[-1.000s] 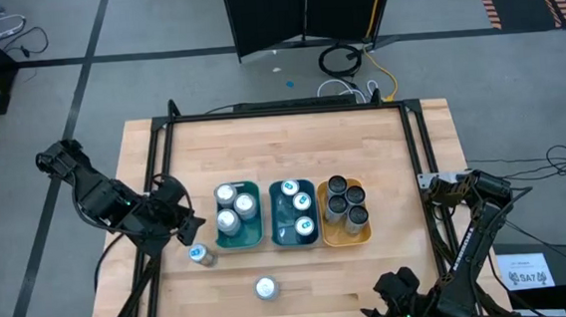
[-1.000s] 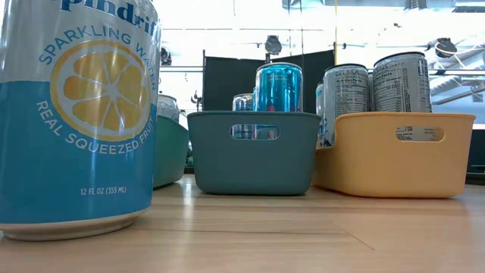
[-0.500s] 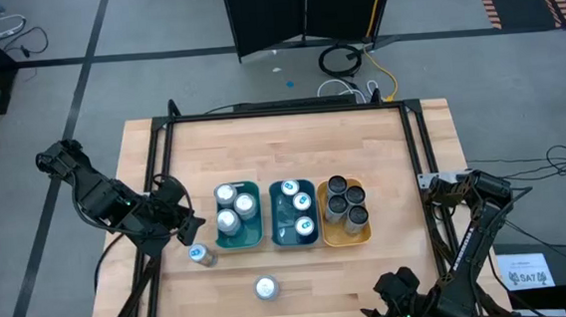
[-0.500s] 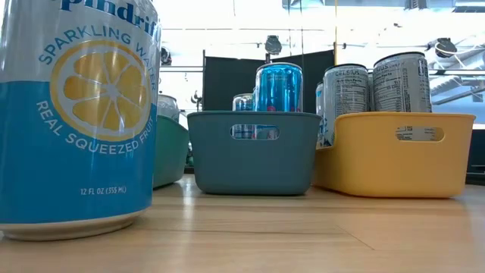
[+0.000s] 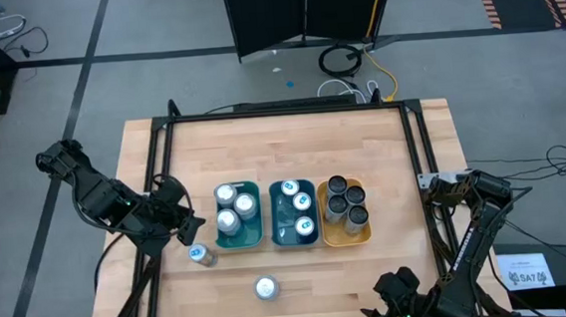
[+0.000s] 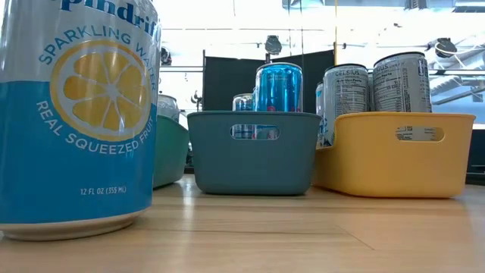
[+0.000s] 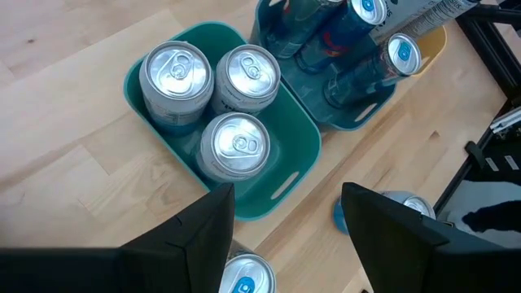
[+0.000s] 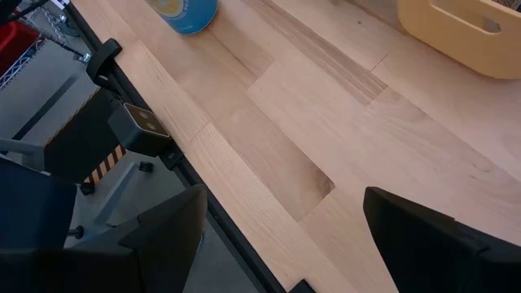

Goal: Sort soda cans
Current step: Put the blue soda can into the blue bin

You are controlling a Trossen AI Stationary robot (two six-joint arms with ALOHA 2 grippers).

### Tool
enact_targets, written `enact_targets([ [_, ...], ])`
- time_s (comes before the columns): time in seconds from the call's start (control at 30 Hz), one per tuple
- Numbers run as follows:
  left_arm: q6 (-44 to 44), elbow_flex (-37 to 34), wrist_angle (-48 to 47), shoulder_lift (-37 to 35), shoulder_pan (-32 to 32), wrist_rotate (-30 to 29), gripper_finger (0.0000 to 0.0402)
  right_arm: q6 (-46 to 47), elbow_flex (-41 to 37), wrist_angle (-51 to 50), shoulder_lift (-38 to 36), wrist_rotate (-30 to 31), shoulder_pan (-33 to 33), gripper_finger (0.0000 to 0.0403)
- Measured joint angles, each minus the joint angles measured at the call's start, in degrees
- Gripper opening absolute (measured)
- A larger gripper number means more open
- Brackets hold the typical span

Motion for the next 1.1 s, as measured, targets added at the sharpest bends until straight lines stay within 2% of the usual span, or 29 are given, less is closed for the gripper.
enact_targets([
  [1.1, 0.01, 0.0, 0.01, 0.0, 0.01, 0.0, 0.0238, 0.22, 0.0, 1.75, 0.0, 0.0, 0.0, 0.0322],
])
